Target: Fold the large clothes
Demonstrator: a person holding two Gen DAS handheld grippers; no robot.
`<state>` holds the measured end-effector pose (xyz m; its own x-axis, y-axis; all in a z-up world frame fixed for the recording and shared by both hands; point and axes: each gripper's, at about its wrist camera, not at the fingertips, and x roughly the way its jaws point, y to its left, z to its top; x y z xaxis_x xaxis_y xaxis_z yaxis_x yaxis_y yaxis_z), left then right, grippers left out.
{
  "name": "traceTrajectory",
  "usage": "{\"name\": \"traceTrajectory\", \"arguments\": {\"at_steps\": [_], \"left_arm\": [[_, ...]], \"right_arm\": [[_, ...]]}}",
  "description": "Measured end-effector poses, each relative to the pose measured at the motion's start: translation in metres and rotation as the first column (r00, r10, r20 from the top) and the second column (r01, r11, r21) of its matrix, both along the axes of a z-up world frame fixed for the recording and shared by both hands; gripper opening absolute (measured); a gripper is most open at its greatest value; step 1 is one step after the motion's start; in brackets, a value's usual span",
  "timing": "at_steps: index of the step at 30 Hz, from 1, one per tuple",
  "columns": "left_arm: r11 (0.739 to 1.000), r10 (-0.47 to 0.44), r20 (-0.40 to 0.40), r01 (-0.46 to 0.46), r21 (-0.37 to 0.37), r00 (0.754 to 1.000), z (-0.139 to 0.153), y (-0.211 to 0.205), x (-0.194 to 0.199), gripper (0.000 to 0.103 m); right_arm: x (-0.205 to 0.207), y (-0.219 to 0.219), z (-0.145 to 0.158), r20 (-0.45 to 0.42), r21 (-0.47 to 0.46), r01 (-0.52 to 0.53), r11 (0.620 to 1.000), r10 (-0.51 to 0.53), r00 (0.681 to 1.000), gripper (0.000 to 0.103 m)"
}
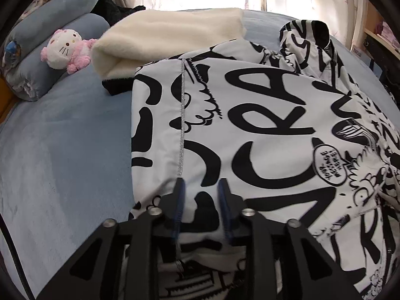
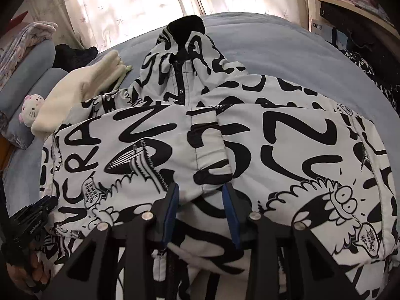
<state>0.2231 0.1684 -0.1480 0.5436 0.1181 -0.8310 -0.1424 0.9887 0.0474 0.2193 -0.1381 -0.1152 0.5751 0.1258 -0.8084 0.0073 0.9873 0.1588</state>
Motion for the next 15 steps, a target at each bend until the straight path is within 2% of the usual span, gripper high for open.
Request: {"name": "traceTrajectory", "arguments": {"at_steps": [2,6,15], "left_arm": [[0.999,0.015,0.017,-0.015,0.031,1.000,0.006,-0.002,-0.006,0.060],[0.999,0.007,0.034,-0.009,0.047,0.999,0.017,-0.005,-0.019,0.060],[1.000,0.010,0.044,-0.011,0.012,0.999,0.046,-0.013,-0.058,0.060]], "right_arm": [[-0.005,0.001,0.004,0.006,0.007,-0.001,1.000,0.001,1.000,0.036],[-0.019,0.003,0.012,0.021,0.005,0.001,1.000,-0.001,1.000,0.036],[-0.061,0.000,0.031,0.053,0.035,0.016,0.999,-0.018,0.998,0.036]]}}
